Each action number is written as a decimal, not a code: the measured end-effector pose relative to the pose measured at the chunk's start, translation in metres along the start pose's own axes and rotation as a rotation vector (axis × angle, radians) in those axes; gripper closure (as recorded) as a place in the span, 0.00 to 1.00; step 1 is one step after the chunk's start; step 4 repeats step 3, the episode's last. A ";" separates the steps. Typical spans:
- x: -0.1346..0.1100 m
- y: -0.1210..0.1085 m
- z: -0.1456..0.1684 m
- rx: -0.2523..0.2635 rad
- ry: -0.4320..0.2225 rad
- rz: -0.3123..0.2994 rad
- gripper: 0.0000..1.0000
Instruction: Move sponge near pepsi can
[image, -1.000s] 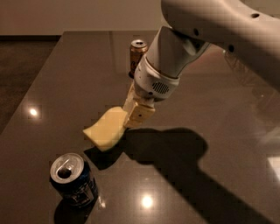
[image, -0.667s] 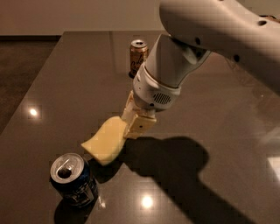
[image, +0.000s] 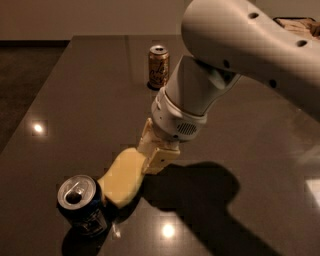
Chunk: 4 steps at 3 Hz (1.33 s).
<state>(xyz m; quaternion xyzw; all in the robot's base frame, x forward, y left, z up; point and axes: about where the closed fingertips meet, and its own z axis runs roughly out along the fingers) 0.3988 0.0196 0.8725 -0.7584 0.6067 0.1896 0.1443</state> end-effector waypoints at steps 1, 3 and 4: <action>-0.001 0.001 0.001 0.000 0.001 -0.004 0.19; -0.002 0.001 0.001 0.001 0.003 -0.006 0.00; -0.002 0.001 0.001 0.001 0.003 -0.006 0.00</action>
Offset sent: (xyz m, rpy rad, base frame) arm -0.0010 0.0010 0.0001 -0.0009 -0.0023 0.0031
